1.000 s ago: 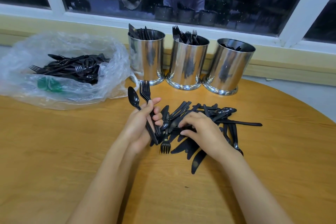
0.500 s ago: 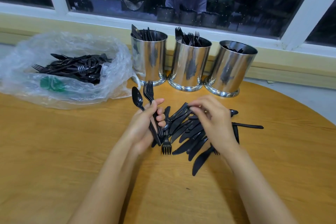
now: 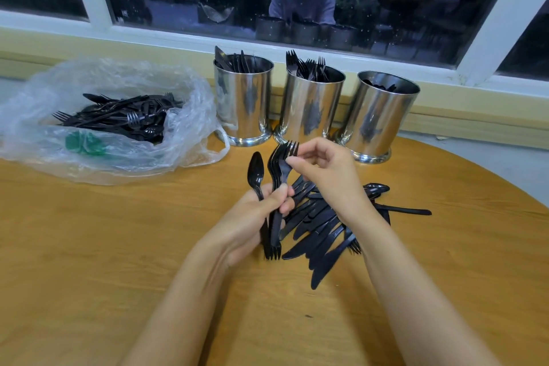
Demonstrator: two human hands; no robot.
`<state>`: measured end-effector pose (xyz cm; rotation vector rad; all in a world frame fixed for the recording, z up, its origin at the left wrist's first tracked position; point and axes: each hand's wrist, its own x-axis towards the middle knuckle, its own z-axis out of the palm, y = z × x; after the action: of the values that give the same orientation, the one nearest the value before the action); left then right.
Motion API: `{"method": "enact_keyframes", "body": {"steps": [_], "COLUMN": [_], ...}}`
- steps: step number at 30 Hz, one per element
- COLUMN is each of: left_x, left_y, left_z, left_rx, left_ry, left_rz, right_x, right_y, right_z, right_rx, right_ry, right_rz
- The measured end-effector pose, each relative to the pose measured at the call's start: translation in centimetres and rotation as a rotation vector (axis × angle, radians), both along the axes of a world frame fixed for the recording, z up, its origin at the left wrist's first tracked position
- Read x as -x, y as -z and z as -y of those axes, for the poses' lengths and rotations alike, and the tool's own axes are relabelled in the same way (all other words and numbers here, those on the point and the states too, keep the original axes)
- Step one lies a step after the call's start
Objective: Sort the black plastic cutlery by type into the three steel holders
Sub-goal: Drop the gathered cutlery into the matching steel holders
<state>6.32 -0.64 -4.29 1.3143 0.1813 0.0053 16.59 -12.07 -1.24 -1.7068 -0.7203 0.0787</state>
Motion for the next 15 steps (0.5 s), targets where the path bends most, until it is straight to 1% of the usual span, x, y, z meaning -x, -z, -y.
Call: {"method": "enact_keyframes", "body": {"steps": [2, 5, 8, 10, 12, 15], "left_x": [0.1, 0.1, -0.1, -0.3, -0.4, -0.4], "left_y": [-0.1, -0.2, -0.1, 0.0, 0.2, 0.3], "left_z": [-0.5, -1.5, -2.2, -2.4, -2.7, -2.8], "left_rx": [0.067, 0.166, 0.37, 0.425, 0.387, 0.414], "left_ry": [-0.03, -0.17, -0.307, -0.394, -0.462, -0.488], "left_rz": [0.031, 0.107, 0.152, 0.162, 0.159, 0.164], "right_x": [0.0, 0.0, 0.5, 1.2, 1.7, 2.1], "right_y": [0.2, 1.2, 2.8, 3.8, 4.4, 4.9], "right_z": [0.3, 1.2, 2.3, 2.9, 3.0, 2.7], "right_rx": [-0.008, -0.003, 0.152, 0.274, 0.358, 0.52], "right_ry": [0.021, 0.059, 0.045, -0.019, -0.102, -0.27], "right_rz": [-0.007, -0.041, -0.022, 0.012, 0.05, 0.129]}}
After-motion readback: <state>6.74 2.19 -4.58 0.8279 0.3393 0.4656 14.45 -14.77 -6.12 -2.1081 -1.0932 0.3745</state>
